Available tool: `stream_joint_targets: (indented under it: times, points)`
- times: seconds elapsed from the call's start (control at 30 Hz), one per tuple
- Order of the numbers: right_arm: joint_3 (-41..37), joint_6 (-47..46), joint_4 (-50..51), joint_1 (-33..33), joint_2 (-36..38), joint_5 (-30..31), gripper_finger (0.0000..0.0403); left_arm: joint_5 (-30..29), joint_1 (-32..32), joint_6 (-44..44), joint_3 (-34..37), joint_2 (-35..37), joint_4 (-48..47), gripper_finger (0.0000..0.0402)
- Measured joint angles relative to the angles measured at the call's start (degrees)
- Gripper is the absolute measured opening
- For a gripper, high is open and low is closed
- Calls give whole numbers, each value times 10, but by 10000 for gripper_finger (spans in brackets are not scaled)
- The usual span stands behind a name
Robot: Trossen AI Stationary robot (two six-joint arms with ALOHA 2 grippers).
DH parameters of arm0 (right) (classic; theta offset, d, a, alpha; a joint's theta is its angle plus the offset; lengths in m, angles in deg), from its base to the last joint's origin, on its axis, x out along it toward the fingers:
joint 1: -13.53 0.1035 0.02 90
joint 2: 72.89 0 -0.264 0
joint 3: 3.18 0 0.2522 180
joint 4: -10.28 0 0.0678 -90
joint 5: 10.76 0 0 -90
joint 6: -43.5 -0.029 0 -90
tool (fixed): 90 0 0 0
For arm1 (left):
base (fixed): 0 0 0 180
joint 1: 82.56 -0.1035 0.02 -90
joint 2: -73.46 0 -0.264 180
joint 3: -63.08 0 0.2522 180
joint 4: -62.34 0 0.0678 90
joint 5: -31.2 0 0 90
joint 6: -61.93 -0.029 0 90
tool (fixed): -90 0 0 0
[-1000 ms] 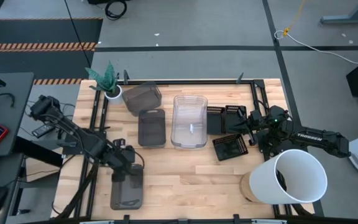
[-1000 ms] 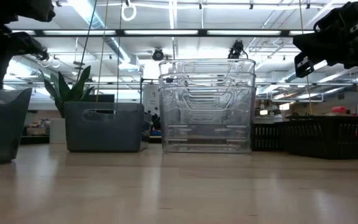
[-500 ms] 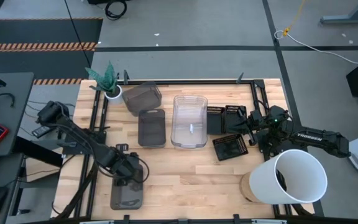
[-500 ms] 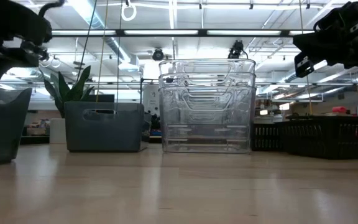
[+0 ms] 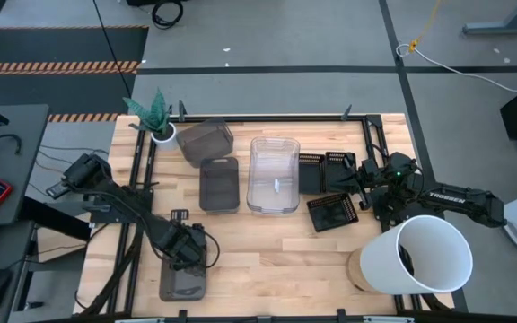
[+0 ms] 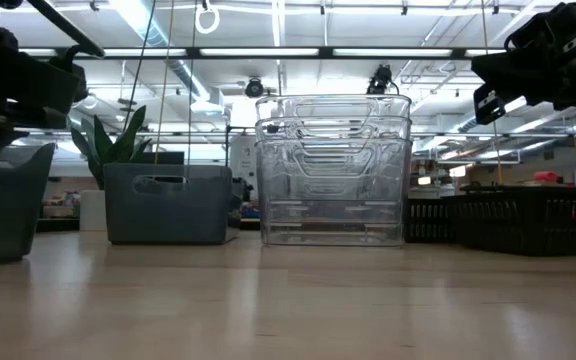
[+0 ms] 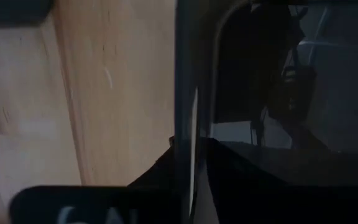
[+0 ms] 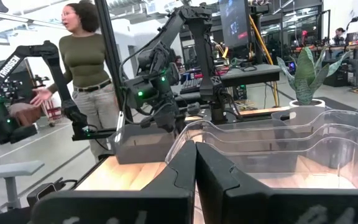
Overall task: Stack baskets by color
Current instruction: Stack the bottom black transparent bin on the bottom black transparent bin
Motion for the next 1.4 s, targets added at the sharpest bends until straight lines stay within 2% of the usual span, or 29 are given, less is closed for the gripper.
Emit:
stream_joint_targets:
  times: [0.17,0.3,0.5,0.73,1.0,1.2,1.4]
  points:
    - [0,0,0,0,0,0,14,17,0,-5,-1,1,-5,10]
    - [0,0,0,0,0,0,14,24,0,-4,-17,8,-47,10]
    - [0,0,-1,0,0,0,14,-34,-3,-30,-94,28,-165,6]
    - [0,0,-3,0,0,0,14,-46,-50,-91,-172,88,-222,5]
    - [0,0,-2,0,0,0,14,-31,-198,-214,-210,161,-229,5]
    - [0,0,-2,0,0,0,14,-27,-328,-325,-257,157,-227,5]
    - [0,0,-2,0,0,0,14,-29,-467,-418,-264,154,-192,5]
